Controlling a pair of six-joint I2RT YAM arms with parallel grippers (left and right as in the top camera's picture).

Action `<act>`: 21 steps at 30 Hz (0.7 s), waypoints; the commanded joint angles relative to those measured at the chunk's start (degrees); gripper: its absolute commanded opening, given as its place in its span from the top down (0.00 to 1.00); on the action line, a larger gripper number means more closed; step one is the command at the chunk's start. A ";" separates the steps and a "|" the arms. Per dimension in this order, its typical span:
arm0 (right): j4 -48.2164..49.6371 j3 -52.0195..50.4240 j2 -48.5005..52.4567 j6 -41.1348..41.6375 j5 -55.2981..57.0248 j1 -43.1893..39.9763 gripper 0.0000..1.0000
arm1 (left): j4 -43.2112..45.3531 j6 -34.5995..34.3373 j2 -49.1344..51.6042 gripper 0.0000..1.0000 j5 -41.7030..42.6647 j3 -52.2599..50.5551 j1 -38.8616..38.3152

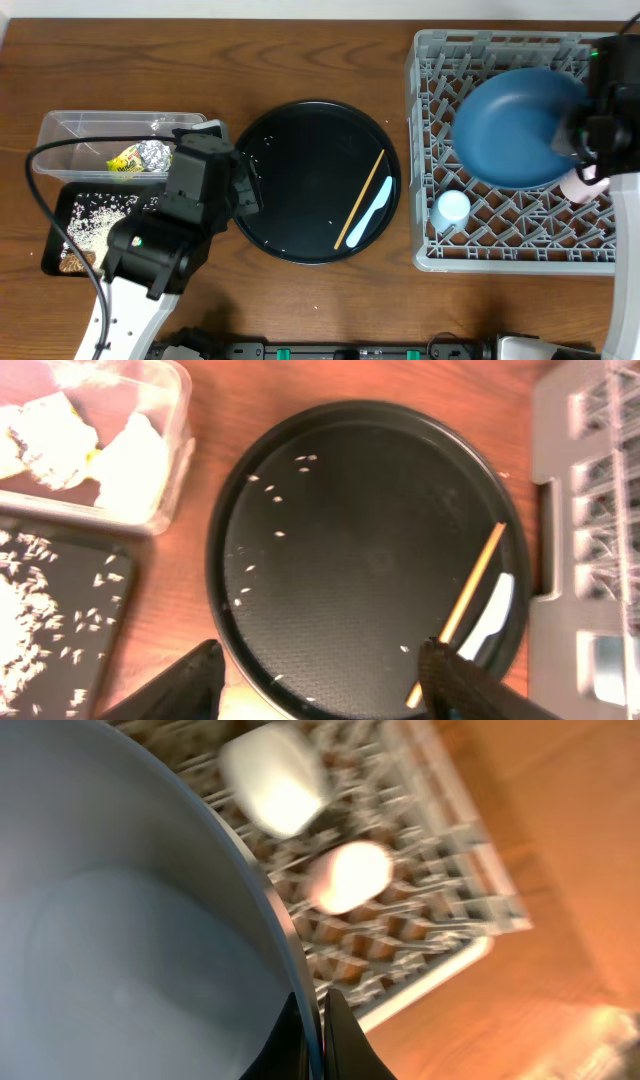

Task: Sort waste into correct bins and load items into the dishwasher rack

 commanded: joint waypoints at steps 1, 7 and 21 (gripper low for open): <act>0.31 1.79 0.13 2.29 13.18 -2.34 0.99 | -1.57 0.55 2.27 0.31 -4.09 -0.61 -0.09; 1.29 1.79 4.24 6.45 29.35 -2.62 0.99 | -3.02 0.55 6.25 0.28 -4.07 -0.61 -0.09; 29.44 1.79 14.21 -21.53 50.45 8.46 0.99 | -3.02 0.55 11.76 0.02 -4.09 -0.61 -0.09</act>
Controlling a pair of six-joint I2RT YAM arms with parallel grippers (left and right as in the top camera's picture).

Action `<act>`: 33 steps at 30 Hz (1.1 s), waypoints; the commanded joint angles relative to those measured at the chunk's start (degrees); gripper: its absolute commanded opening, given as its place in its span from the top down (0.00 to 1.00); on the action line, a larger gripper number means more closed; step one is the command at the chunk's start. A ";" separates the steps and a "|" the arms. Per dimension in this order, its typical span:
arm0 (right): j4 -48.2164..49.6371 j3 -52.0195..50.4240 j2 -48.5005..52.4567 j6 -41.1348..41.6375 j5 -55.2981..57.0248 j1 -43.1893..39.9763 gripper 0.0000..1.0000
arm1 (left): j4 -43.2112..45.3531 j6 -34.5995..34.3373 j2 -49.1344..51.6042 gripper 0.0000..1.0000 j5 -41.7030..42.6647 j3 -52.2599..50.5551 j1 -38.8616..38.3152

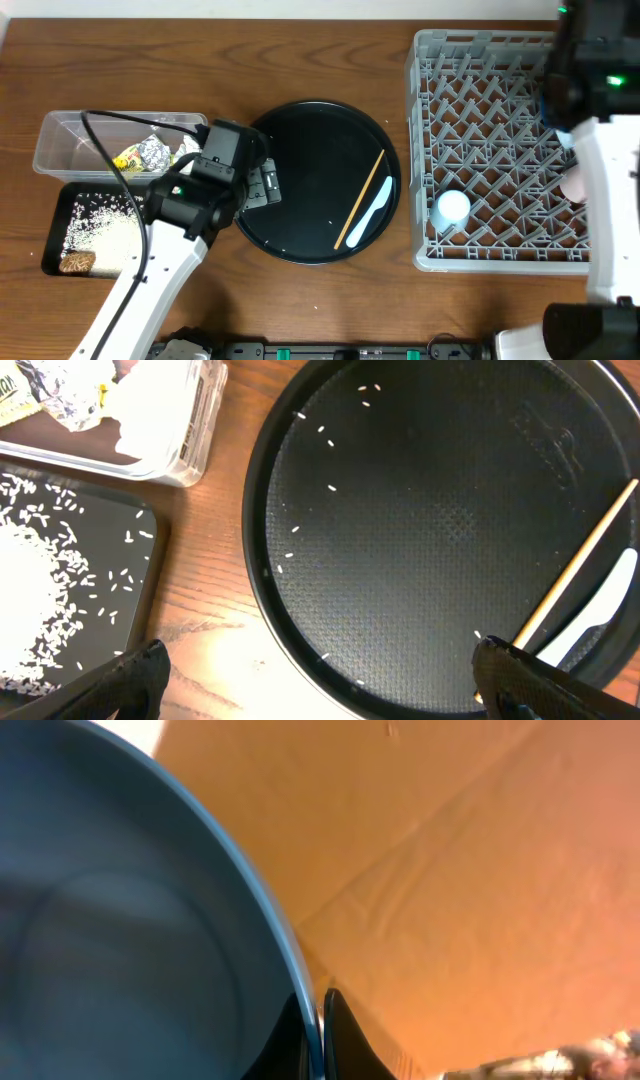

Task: Sort waste into correct bins and load items into the dishwasher rack

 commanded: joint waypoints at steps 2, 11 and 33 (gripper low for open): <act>9.62 1.22 4.81 -20.72 9.11 4.79 0.99 | -0.20 0.35 0.68 0.02 -1.09 -0.55 -0.09; 20.31 0.98 13.20 -37.33 11.61 8.68 0.99 | -0.22 0.35 0.68 0.02 -1.09 -0.55 -0.09; 27.87 -6.62 14.16 -46.69 12.41 3.17 0.99 | -0.20 0.35 0.68 0.02 -1.09 -0.55 -0.09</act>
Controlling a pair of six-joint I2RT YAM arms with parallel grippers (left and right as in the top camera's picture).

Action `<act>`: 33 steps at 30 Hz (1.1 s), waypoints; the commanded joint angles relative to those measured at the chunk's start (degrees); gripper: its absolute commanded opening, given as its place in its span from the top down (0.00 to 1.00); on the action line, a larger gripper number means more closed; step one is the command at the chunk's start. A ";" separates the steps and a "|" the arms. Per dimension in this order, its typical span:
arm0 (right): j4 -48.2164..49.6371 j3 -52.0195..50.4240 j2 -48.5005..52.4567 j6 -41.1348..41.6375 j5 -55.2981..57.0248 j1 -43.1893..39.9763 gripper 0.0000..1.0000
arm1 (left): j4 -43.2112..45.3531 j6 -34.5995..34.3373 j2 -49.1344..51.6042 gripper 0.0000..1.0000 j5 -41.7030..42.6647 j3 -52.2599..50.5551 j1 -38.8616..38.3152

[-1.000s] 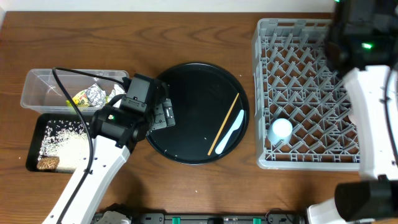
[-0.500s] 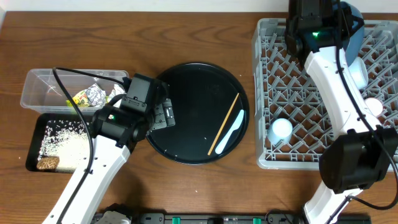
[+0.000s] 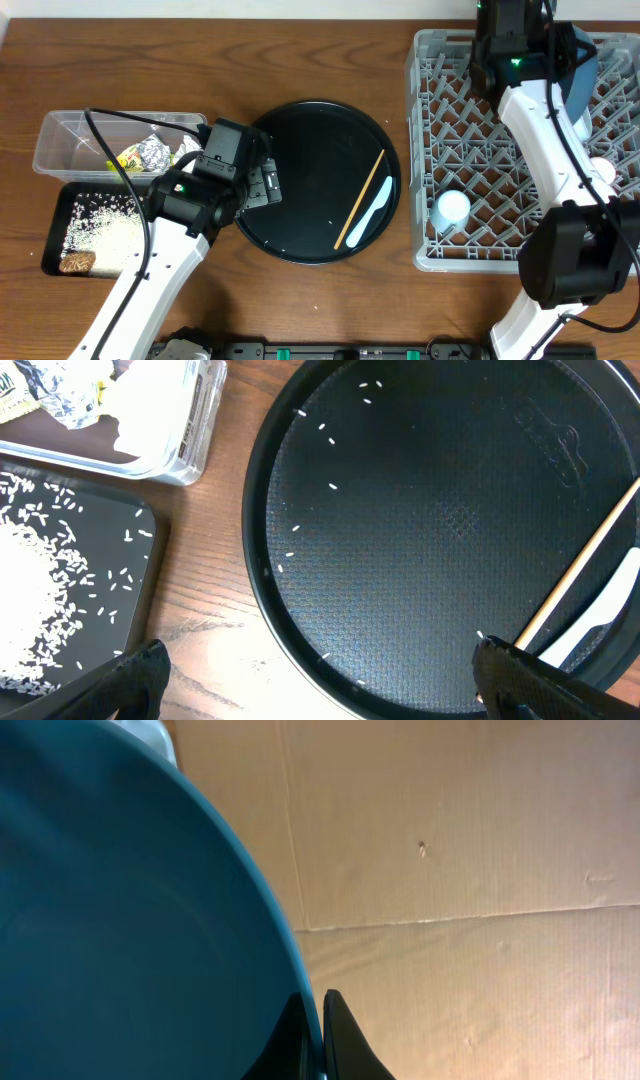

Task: Sort waste into correct bins and load items into the dishwasher rack

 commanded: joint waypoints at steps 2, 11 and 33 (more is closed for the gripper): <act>1.90 -0.83 -0.90 -3.69 1.84 -1.79 0.99 | -0.20 0.35 0.20 0.02 -1.11 -0.55 -0.09; 3.06 -1.60 -0.90 -5.09 -0.22 -2.75 0.99 | -0.17 0.35 0.20 0.02 -1.11 -0.55 -0.09; 33.33 -7.08 -0.98 -37.00 2.23 -2.67 0.99 | -0.17 0.35 0.20 0.02 -1.11 -0.55 -0.09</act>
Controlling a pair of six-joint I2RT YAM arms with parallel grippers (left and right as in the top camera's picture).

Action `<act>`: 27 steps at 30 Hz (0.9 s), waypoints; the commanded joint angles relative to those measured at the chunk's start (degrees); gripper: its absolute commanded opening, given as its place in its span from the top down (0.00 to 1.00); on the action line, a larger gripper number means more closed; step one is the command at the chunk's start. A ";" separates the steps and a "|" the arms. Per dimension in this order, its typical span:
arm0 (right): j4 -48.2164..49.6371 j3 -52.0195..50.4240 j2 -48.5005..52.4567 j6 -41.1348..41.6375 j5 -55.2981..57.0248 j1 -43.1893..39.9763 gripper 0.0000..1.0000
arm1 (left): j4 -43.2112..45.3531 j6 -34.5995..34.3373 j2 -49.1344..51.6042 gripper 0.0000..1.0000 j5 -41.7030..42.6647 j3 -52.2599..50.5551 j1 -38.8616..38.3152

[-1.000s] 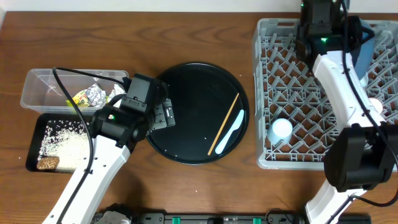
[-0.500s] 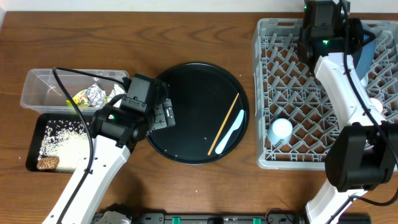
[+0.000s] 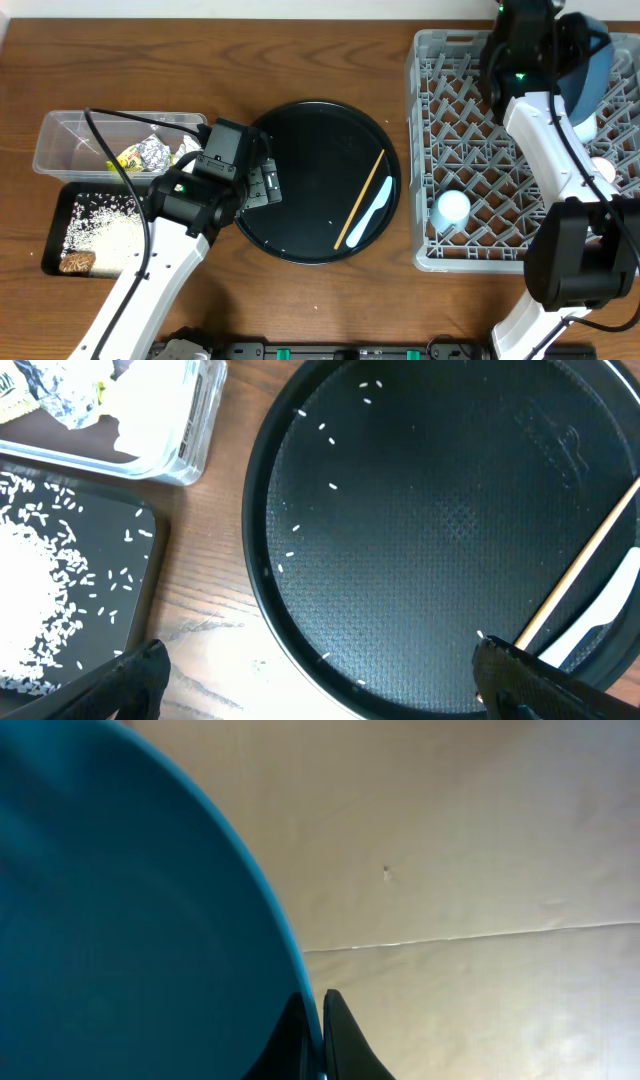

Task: Sort waste into correct bins and load items into the dishwasher rack

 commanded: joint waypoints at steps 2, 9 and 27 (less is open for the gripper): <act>-0.50 0.00 -0.11 -9.09 2.49 -0.61 0.99 | -0.20 0.37 0.20 0.02 -1.11 -0.52 -0.09; -12.63 -1.18 -0.11 -3.69 -1.22 -0.13 0.99 | -0.20 0.37 0.20 0.02 -1.09 -0.52 -0.09; -11.47 -8.22 -0.11 -4.70 -4.39 1.40 0.99 | -0.20 0.37 0.20 0.02 -1.11 -0.52 -0.09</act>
